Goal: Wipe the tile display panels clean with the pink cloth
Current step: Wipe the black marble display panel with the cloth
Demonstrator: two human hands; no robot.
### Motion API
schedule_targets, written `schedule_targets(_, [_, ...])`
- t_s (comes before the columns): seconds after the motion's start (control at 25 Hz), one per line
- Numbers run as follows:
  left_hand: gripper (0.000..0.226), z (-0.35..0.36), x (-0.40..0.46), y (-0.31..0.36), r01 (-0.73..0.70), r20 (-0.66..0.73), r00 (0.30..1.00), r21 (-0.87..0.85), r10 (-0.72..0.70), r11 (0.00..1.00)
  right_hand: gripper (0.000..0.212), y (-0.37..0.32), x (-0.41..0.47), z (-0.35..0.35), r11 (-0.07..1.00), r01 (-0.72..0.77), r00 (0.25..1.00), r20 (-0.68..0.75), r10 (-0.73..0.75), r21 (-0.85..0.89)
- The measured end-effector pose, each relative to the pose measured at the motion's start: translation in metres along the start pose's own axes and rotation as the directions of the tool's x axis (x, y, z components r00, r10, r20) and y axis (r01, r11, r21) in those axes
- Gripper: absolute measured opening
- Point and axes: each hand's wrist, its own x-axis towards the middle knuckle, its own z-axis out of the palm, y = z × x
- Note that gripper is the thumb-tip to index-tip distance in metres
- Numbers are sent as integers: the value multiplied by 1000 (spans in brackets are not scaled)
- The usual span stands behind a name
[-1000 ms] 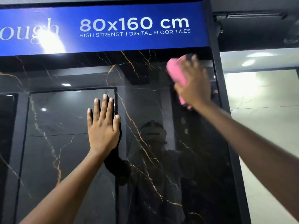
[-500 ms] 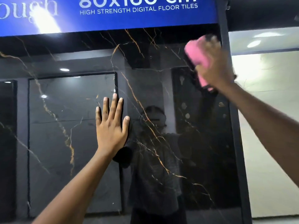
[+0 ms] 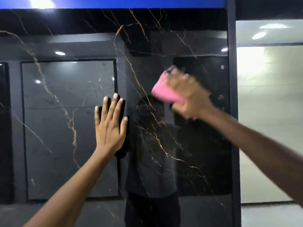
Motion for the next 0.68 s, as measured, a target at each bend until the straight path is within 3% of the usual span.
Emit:
schedule_targets(0.08, [61,9,-11,-5,-3,20,1000,76,1,997,76,75,15,-30,941,-338,940,-57,337,-18])
schedule_targets(0.12, [61,12,-10,-7,-7,12,1000,103,5,995,75,97,13,-40,904,-428,901,-86,426,-3])
schedule_targets(0.2, [61,16,-9,-8,-6,-14,1000,112,7,994,75,89,-2,-37,868,-497,859,-144,492,1])
schedule_targets(0.28, [60,16,-14,-7,-9,-31,999,113,13,994,85,23,-37,-11,884,-468,874,-149,463,5])
schedule_targets(0.32, [60,16,-15,-7,-11,-30,999,118,15,993,94,-25,-63,6,928,-371,924,-90,371,11])
schedule_targets(0.36, [60,15,-15,-7,-12,-23,1000,118,15,993,99,-76,-96,22,983,-181,983,3,181,26])
schedule_targets(0.4, [60,12,-13,-6,-12,-13,1000,113,14,993,99,-123,-129,34,997,66,992,103,-71,51])
schedule_targets(0.44, [59,9,-12,-5,-10,-3,1000,100,10,995,95,-161,-154,39,954,287,935,193,-298,84])
schedule_targets(0.48, [59,6,-16,-4,-10,3,1000,80,10,997,90,-178,-167,43,900,420,868,238,-436,119])
schedule_targets(0.52, [58,4,-26,-2,-22,2,1000,54,22,998,88,-171,-164,41,880,448,847,240,-475,158])
schedule_targets(0.56, [58,3,-42,1,-42,0,999,30,42,999,88,-147,-147,35,914,375,895,196,-401,156])
schedule_targets(0.6, [58,4,-64,3,-58,5,998,16,58,998,89,-116,-125,25,973,208,966,135,-221,100])
schedule_targets(0.64, [58,8,-86,5,-66,14,998,13,65,998,88,-75,-102,13,999,-9,997,83,6,37])
schedule_targets(0.68, [58,13,-107,5,-59,23,998,21,58,998,85,-32,-82,-2,980,-199,978,61,198,-2])
